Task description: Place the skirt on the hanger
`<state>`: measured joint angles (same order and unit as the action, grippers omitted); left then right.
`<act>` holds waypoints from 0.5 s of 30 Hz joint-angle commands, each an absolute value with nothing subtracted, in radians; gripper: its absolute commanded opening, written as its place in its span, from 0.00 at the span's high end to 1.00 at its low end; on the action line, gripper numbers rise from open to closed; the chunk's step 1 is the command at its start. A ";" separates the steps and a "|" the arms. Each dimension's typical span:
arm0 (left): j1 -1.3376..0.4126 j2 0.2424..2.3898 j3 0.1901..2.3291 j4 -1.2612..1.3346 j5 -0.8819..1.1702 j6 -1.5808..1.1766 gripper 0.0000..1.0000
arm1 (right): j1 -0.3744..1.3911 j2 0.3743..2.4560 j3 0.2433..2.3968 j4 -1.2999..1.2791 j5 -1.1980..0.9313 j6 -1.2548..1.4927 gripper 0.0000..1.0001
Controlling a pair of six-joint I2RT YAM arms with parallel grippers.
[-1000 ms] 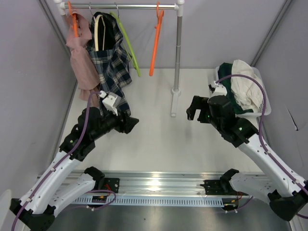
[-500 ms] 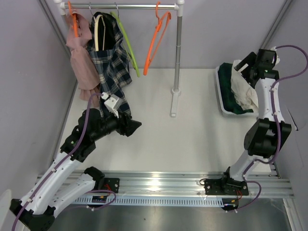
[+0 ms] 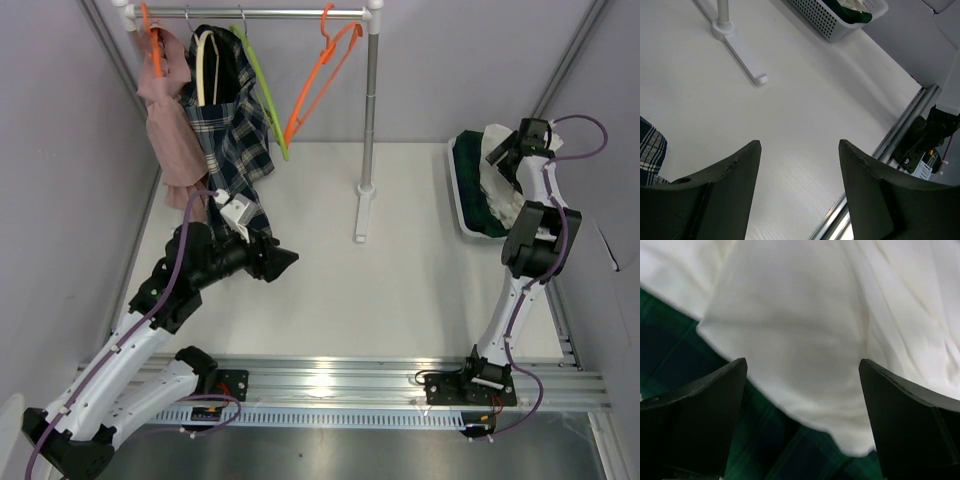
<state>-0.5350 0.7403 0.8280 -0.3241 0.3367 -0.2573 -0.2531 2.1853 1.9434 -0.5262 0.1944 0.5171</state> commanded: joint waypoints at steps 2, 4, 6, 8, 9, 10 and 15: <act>-0.540 0.750 0.845 -0.321 0.336 -0.227 0.31 | -0.275 2.275 2.063 -0.515 0.196 0.483 0.01; -0.540 0.747 0.842 -0.322 0.333 -0.227 0.31 | -0.272 2.283 2.033 -0.494 0.207 0.479 0.04; -0.540 0.747 0.841 -0.324 0.327 -0.227 0.31 | -0.268 2.267 1.984 -0.456 0.215 0.477 0.12; -0.540 0.752 0.844 -0.328 0.327 -0.225 0.31 | -0.268 2.252 1.962 -0.427 0.212 0.471 0.26; -0.540 0.750 0.844 -0.330 0.327 -0.225 0.31 | -0.268 2.240 1.951 -0.423 0.210 0.468 0.41; -0.540 0.749 0.844 -0.328 0.327 -0.225 0.31 | -0.268 2.231 1.951 -0.425 0.219 0.466 0.51; -0.540 0.744 0.838 -0.327 0.324 -0.229 0.32 | -0.270 2.126 1.921 -0.407 0.225 0.457 0.89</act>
